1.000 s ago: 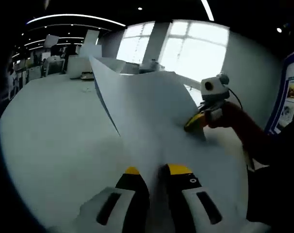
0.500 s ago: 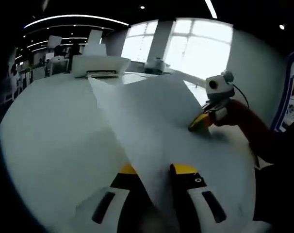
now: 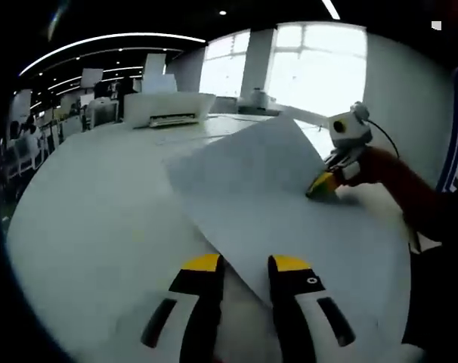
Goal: Organize the stack of printing papers by aligning and flattening the scattered papers on the table
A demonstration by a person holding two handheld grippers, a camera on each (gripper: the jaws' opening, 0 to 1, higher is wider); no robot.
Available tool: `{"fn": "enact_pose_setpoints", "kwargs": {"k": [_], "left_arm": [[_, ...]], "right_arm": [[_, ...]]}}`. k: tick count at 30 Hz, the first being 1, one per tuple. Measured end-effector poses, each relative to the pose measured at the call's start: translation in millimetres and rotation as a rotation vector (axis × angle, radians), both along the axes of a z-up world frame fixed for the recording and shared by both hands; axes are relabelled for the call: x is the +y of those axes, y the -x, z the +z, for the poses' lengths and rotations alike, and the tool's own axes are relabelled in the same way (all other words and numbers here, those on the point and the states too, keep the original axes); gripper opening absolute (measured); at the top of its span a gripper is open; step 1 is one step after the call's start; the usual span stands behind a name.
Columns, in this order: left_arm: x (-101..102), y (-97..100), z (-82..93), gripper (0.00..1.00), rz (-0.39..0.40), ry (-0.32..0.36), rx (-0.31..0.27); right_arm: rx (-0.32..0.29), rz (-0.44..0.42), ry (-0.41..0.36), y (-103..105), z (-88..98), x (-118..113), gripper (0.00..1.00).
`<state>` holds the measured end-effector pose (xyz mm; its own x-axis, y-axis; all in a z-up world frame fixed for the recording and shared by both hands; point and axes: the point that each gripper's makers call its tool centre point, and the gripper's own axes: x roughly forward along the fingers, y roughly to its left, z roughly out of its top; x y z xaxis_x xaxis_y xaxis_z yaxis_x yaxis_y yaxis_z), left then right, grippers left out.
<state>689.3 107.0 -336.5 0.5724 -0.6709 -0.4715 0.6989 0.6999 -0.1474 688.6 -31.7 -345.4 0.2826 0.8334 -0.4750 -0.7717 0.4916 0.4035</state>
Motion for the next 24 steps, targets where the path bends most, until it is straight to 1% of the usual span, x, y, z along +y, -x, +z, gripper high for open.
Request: {"fn": "enact_pose_setpoints", "kwargs": {"k": [4,7,10,13,14,16,19,22,24], "left_arm": [[8,-1.5,2.4,0.29,0.017,-0.002,-0.006],[13,-2.6,6.8,0.29,0.032,0.023,-0.004],[12,-1.5,9.9,0.30,0.029,0.037,-0.005],[4,5.2,11.8,0.31,-0.004,0.016,-0.013],[0,8.1,13.0,0.31,-0.017,0.006,-0.015],[-9,14.6,15.6,0.31,-0.051,-0.023,-0.029],[-27,27.5,16.7,0.31,-0.136,-0.087,-0.043],[-38,27.2,16.4,0.31,-0.153,-0.118,-0.053],[-38,22.5,9.1,0.33,-0.161,-0.174,-0.058]], "right_arm": [[-0.002,0.014,0.015,2,-3.1,-2,0.00],[0.005,0.032,0.020,2,-4.6,-2,0.00],[0.023,0.058,0.030,-1,-5.4,-3,0.00],[0.030,0.075,0.042,-4,-5.3,-3,0.00],[0.037,0.073,0.046,-4,-5.4,-3,0.00],[0.029,0.073,0.059,-4,-5.1,-2,0.00],[0.014,0.074,0.074,-4,-5.5,-2,0.00],[0.001,0.081,0.086,-4,-5.6,-3,0.00],[0.002,0.083,0.089,-4,-5.7,-3,0.00]]}}
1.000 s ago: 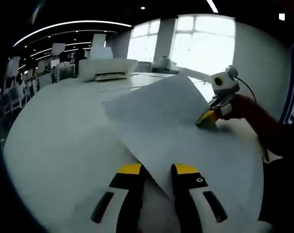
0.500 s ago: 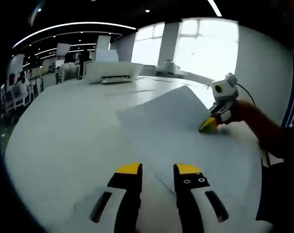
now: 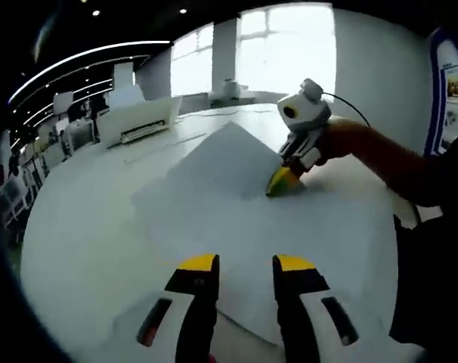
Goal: Organize the stack of printing papers by aligning and flattening the scattered papers on the table
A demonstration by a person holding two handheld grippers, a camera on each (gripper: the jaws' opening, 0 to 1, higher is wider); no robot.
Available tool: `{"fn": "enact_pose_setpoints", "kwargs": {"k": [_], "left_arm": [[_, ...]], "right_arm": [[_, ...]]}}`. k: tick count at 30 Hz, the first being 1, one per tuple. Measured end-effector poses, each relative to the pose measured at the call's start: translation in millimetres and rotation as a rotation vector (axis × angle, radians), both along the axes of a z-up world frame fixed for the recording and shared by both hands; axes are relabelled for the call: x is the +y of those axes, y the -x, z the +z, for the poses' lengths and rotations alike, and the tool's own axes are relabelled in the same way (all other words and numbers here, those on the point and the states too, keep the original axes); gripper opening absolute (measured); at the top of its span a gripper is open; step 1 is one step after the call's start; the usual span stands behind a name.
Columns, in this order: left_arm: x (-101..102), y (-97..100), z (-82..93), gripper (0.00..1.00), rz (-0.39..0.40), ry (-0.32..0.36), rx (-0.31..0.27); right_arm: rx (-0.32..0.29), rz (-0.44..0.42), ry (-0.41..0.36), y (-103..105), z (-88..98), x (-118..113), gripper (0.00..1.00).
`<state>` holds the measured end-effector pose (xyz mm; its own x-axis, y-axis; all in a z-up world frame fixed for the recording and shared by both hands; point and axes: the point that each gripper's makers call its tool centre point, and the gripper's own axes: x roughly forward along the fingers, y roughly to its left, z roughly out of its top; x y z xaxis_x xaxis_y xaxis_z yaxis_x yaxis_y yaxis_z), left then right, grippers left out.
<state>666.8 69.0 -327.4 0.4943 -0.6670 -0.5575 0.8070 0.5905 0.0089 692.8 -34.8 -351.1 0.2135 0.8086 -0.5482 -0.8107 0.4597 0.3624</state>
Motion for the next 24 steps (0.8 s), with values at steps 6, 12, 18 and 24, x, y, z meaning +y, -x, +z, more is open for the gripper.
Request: {"fn": "enact_pose_setpoints", "kwargs": {"k": [6,12,18,24], "left_arm": [[-1,4.5,-21.5,0.31,-0.048,-0.079,0.035],[-2,6.7,-20.4,0.30,-0.033,-0.043,0.059],[-5,14.4,-19.7,0.30,-0.024,-0.044,0.044],[0,4.4,-21.3,0.30,-0.015,-0.018,0.075]], "right_arm": [[-0.014,0.013,0.012,-1,0.0,-1,0.00],[-0.064,0.010,0.032,-7,1.4,-4,0.07],[-0.186,-0.140,0.087,-43,12.0,-33,0.35],[-0.338,-0.313,0.097,-61,47.5,-69,0.39]]}}
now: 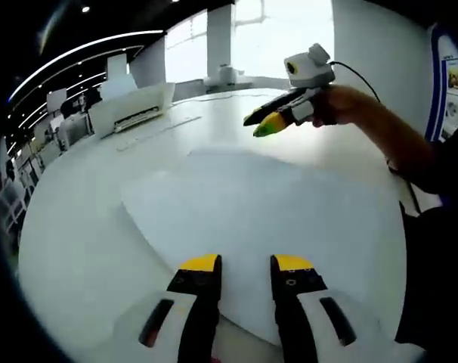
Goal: Organize the stack of printing papers by aligning and flattening the scattered papers on the table
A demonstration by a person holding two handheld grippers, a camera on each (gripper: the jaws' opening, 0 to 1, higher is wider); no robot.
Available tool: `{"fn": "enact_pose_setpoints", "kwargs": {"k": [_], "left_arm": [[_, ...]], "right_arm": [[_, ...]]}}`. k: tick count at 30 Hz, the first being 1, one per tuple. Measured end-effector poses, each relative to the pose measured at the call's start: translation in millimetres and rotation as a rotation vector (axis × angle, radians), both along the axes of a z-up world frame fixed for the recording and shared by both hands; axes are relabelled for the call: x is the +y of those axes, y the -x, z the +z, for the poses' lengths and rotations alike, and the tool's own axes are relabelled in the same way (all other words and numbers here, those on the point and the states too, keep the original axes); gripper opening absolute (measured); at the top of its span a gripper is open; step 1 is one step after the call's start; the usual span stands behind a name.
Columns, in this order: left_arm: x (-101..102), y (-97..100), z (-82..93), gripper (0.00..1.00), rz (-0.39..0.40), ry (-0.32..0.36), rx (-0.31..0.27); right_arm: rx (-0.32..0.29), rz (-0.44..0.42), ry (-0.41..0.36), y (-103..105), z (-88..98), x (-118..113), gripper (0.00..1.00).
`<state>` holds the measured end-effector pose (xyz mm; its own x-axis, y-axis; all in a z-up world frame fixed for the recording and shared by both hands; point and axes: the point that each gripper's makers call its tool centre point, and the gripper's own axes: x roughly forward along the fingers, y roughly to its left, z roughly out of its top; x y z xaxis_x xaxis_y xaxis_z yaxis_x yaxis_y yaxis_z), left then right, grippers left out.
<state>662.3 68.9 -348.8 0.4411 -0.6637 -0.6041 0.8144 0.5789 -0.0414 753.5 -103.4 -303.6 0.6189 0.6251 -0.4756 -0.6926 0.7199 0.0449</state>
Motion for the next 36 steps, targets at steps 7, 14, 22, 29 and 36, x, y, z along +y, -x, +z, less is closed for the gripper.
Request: {"fn": "enact_pose_setpoints", "kwargs": {"k": [7,14,22,29,36], "left_arm": [[0,-2.6,0.5,0.30,0.015,-0.015,-0.017],[-1,0.5,1.3,0.30,0.020,-0.008,-0.027],[1,4.8,1.5,0.33,0.035,0.010,-0.030],[27,0.9,13.7,0.35,0.090,0.058,-0.036],[58,-8.1,23.8,0.35,0.133,0.054,-0.049]], "right_arm": [[-0.041,0.264,0.130,58,-1.9,41,0.37],[0.009,0.343,0.094,82,-22.8,69,0.37],[0.075,0.348,0.155,83,-50.6,63,0.36],[0.076,0.353,0.146,79,-50.2,62,0.35],[0.077,0.356,0.145,74,-50.0,60,0.35]]}}
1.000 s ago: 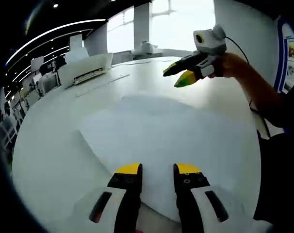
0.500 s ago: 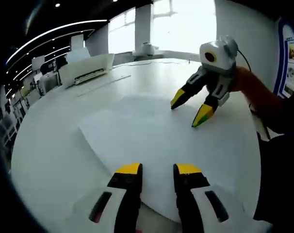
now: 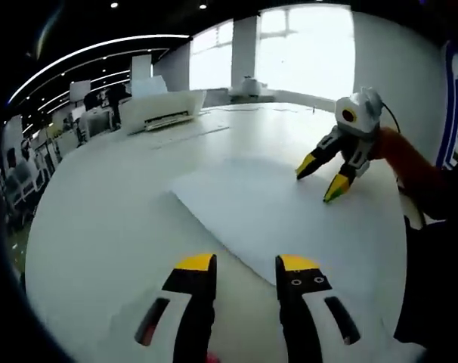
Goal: Organize the stack of printing papers by aligning and flattening the scattered papers on the table
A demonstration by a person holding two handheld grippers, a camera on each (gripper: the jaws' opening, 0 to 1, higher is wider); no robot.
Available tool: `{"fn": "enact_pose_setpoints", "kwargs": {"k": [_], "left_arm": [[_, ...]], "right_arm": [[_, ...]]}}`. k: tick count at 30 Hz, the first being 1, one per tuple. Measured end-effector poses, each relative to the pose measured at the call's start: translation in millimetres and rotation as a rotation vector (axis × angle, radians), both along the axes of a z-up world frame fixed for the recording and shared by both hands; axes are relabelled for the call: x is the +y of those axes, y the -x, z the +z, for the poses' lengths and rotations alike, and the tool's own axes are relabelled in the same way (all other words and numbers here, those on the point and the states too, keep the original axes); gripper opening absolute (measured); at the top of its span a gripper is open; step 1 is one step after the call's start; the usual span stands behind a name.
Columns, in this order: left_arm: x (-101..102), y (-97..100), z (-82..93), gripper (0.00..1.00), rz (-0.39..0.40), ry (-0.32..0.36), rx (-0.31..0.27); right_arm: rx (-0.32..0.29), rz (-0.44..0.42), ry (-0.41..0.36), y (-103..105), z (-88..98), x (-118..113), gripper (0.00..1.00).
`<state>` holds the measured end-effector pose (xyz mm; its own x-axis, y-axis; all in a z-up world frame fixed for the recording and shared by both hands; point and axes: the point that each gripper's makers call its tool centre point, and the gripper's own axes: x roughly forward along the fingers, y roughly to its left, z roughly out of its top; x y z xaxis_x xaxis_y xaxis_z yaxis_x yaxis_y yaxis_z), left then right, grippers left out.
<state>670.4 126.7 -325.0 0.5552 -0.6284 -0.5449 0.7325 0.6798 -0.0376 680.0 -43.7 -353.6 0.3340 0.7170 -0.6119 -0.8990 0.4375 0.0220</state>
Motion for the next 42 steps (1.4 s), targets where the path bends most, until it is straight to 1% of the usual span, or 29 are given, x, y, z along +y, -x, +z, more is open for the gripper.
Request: {"fn": "enact_pose_setpoints", "kwargs": {"k": [1,4,7,9,11,12,13,15,18,21,23,26,29,33,38,42], "left_arm": [[2,-0.6,0.3,0.35,0.001,-0.003,-0.001],[11,-3.8,-2.4,0.35,0.009,-0.047,-0.010],[17,-7.5,-11.4,0.34,0.022,-0.104,-0.013],[18,-8.9,-16.0,0.34,0.024,-0.123,-0.013],[17,-10.1,-20.4,0.34,0.024,-0.137,-0.011],[17,-10.7,-22.3,0.34,0.025,-0.145,-0.011],[18,-11.5,-21.4,0.34,0.028,-0.140,-0.011],[17,-11.8,-21.5,0.34,0.029,-0.139,-0.011],[15,-13.3,-21.6,0.34,0.023,-0.149,-0.014],[12,-13.2,-21.5,0.34,0.015,-0.153,-0.016],[10,-13.0,-21.8,0.34,0.009,-0.151,-0.014],[6,-13.3,-21.7,0.34,0.004,-0.153,-0.016],[3,-11.4,-21.7,0.34,-0.004,-0.158,-0.017],[1,-10.6,-21.8,0.34,-0.008,-0.155,-0.015],[1,-11.0,-21.8,0.35,-0.009,-0.147,-0.011],[0,-12.0,-21.5,0.35,-0.011,-0.142,-0.013]], "right_arm": [[0.001,0.000,-0.002,-1,-0.1,-1,0.35],[0.007,-0.005,-0.008,-4,0.1,-1,0.35],[0.007,0.001,-0.005,-2,0.1,0,0.34],[0.006,0.004,0.001,-2,0.3,0,0.34],[-0.003,0.007,-0.008,-2,4.0,2,0.34],[-0.009,-0.004,-0.030,-3,9.2,2,0.34],[-0.014,-0.018,-0.055,-6,14.8,1,0.34],[-0.017,-0.024,-0.062,-7,16.8,0,0.34],[-0.059,-0.083,-0.047,-17,25.4,-27,0.33],[-0.043,-0.114,-0.041,-19,20.7,-45,0.32],[-0.029,-0.134,-0.045,-18,18.4,-51,0.31],[-0.023,-0.145,-0.042,-14,15.6,-57,0.30],[-0.017,-0.150,-0.060,-14,16.6,-59,0.30],[-0.005,-0.144,-0.084,-11,18.7,-54,0.29],[0.025,-0.123,-0.095,-5,13.0,-46,0.29],[0.037,-0.112,-0.102,0,11.1,-41,0.29]]}}
